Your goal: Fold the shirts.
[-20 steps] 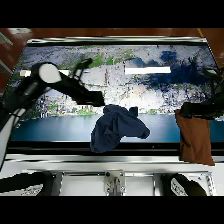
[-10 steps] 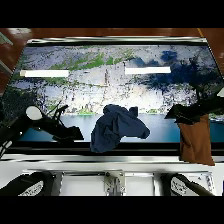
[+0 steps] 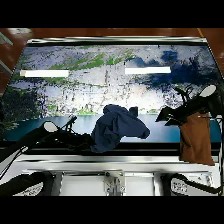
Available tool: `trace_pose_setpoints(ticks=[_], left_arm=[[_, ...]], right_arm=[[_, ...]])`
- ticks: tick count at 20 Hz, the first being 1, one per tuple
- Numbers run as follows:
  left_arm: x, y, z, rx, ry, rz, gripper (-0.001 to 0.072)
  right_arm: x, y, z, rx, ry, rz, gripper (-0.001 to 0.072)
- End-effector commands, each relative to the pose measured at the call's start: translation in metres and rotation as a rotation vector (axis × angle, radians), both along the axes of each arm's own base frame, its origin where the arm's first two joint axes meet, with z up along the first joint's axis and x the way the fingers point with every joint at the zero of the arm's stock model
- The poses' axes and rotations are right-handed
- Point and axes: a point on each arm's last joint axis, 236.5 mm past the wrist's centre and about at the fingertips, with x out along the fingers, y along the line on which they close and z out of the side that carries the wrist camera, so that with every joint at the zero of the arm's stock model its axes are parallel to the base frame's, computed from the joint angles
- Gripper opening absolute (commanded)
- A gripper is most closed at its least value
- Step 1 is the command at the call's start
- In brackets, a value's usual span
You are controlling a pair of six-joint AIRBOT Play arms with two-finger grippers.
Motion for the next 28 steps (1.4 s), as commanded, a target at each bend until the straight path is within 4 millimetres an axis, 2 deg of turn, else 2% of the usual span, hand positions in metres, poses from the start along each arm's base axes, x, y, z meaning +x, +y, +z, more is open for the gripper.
trace_pose_setpoints(ticks=[1, 2, 3, 4, 5, 6, 8, 10, 11, 12, 13, 14, 15, 16, 18, 19, 20, 21, 22, 23, 24, 25, 26, 27, 28], left_arm=[[0.003, -0.026, -0.017, -0.023, 0.000, 0.046, 0.0710], [0.004, -0.030, -0.020, -0.022, -0.002, 0.061, 0.0602], [0.007, -0.033, -0.022, -0.018, -0.012, 0.076, 0.0377], [0.010, -0.033, -0.023, -0.012, -0.021, 0.086, 0.0192], [0.012, -0.032, -0.024, -0.009, -0.027, 0.092, 0.0074], [0.013, -0.032, -0.024, -0.008, -0.032, 0.094, 0.0043], [0.013, -0.032, -0.022, -0.013, -0.052, 0.074, 0.0042], [0.012, -0.032, -0.018, -0.020, -0.072, 0.050, 0.0041], [0.013, -0.032, -0.015, -0.018, -0.090, 0.039, 0.0041], [0.014, -0.030, -0.011, -0.017, -0.113, 0.027, 0.0041], [0.016, -0.029, -0.006, -0.016, -0.139, 0.016, 0.0041], [0.019, -0.027, -0.001, -0.017, -0.162, 0.014, 0.0041], [0.024, -0.022, 0.004, -0.012, -0.196, 0.009, 0.0041], [0.030, -0.013, 0.008, 0.004, -0.230, 0.003, 0.0041], [0.048, 0.017, 0.022, 0.026, -0.285, 0.035, 0.0041], [0.059, 0.032, 0.036, 0.031, -0.317, 0.047, 0.0040], [0.073, 0.049, 0.057, 0.048, -0.374, 0.046, 0.0039], [0.087, 0.067, 0.083, 0.076, -0.453, 0.040, 0.0038], [0.105, 0.087, 0.120, 0.124, -0.566, 0.034, 0.0039], [0.122, 0.104, 0.165, 0.167, -0.691, 0.044, 0.0039], [0.135, 0.117, 0.219, 0.199, -0.833, 0.069, 0.0039], [0.144, 0.129, 0.285, 0.227, -1.003, 0.105, 0.0039], [0.145, 0.138, 0.352, 0.250, -1.168, 0.145, 0.0039], [0.138, 0.144, 0.410, 0.267, -1.307, 0.177, 0.0040], [0.125, 0.148, 0.464, 0.281, -1.433, 0.203, 0.0040]], right_arm=[[-0.004, 0.014, -0.010, 0.005, 0.033, 0.044, 0.0689], [-0.006, 0.017, -0.014, 0.008, 0.047, 0.036, 0.0689], [-0.010, 0.019, -0.020, 0.006, 0.060, 0.026, 0.0689], [-0.015, 0.022, -0.027, 0.004, 0.075, 0.021, 0.0689], [-0.020, 0.027, -0.035, -0.002, 0.087, 0.015, 0.0689], [-0.025, 0.033, -0.044, -0.009, 0.098, 0.015, 0.0689], [-0.030, 0.046, -0.060, -0.030, 0.093, 0.017, 0.0689], [-0.022, 0.059, -0.073, -0.053, 0.044, -0.011, 0.0688], [-0.011, 0.066, -0.077, -0.059, 0.004, -0.050, 0.0682], [0.003, 0.074, -0.078, -0.063, -0.034, -0.100, 0.0625], [0.015, 0.085, -0.076, -0.043, -0.076, -0.134, 0.0529], [0.023, 0.097, -0.072, -0.013, -0.105, -0.157, 0.0391], [0.028, 0.106, -0.069, 0.013, -0.126, -0.167, 0.0179], [0.034, 0.109, -0.066, 0.026, -0.147, -0.171, 0.0073], [0.037, 0.106, -0.053, 0.035, -0.185, -0.108, 0.0074], [0.042, 0.103, -0.039, 0.045, -0.233, -0.068, 0.0073], [0.053, 0.098, -0.015, 0.054, -0.310, -0.036, 0.0073], [0.068, 0.091, 0.018, 0.058, -0.418, -0.015, 0.0074], [0.083, 0.085, 0.057, 0.053, -0.543, -0.001, 0.0074], [0.096, 0.078, 0.108, 0.042, -0.694, 0.012, 0.0073], [0.104, 0.071, 0.160, 0.029, -0.835, 0.010, 0.0074], [0.105, 0.065, 0.220, 0.017, -0.986, -0.005, 0.0074], [0.098, 0.062, 0.273, 0.010, -1.114, -0.011, 0.0073], [0.083, 0.062, 0.325, 0.000, -1.240, -0.008, 0.0073], [0.067, 0.062, 0.366, -0.001, -1.337, -0.009, 0.0074]])
